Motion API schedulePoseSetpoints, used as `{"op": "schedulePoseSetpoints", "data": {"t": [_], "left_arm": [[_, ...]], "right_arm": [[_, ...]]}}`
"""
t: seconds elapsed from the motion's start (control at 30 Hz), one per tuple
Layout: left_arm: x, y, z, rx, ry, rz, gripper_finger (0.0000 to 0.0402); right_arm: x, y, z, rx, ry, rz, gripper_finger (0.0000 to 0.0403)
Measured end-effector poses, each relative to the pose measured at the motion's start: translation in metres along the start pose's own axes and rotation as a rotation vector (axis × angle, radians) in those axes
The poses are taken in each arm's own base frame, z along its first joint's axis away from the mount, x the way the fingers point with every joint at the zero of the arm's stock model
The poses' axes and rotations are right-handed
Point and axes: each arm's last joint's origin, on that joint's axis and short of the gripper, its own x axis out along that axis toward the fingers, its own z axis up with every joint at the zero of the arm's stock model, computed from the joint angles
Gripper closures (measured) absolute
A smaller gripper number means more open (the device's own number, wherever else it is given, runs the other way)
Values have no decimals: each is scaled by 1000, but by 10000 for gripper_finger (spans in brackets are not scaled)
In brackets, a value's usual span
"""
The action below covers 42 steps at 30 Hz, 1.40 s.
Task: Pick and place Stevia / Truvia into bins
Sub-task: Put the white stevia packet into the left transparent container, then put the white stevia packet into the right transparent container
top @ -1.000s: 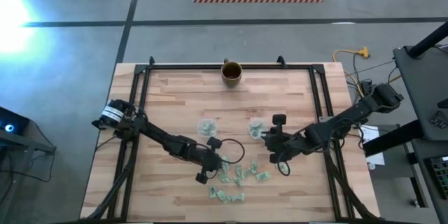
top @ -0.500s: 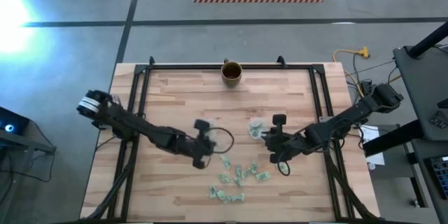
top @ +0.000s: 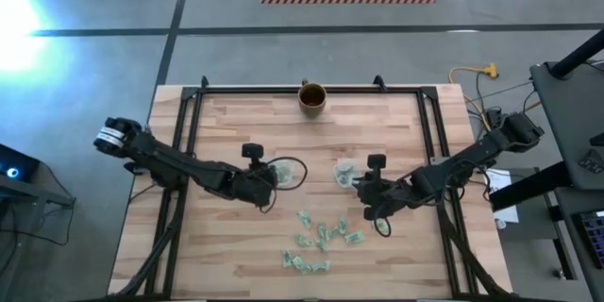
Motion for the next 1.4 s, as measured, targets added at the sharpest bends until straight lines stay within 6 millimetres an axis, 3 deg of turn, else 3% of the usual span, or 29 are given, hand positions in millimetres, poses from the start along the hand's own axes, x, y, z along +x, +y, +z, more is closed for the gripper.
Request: {"op": "schedulePoseSetpoints", "data": {"t": [0.33,0.6,0.8,1.07,1.4], "left_arm": [[15,-10,-4,41,48,0,345],[9,-5,0,13,27,2,295],[-7,3,13,-35,-47,-14,290],[-19,2,12,-31,-79,-37,290],[-19,2,12,-34,-84,-38,290]], "right_arm": [[0,0,0,3,-3,0,344],[0,1,0,16,2,19,344],[0,5,-1,70,29,151,346],[-12,25,-15,163,172,431,346],[-37,57,-41,245,244,488,351]]}}
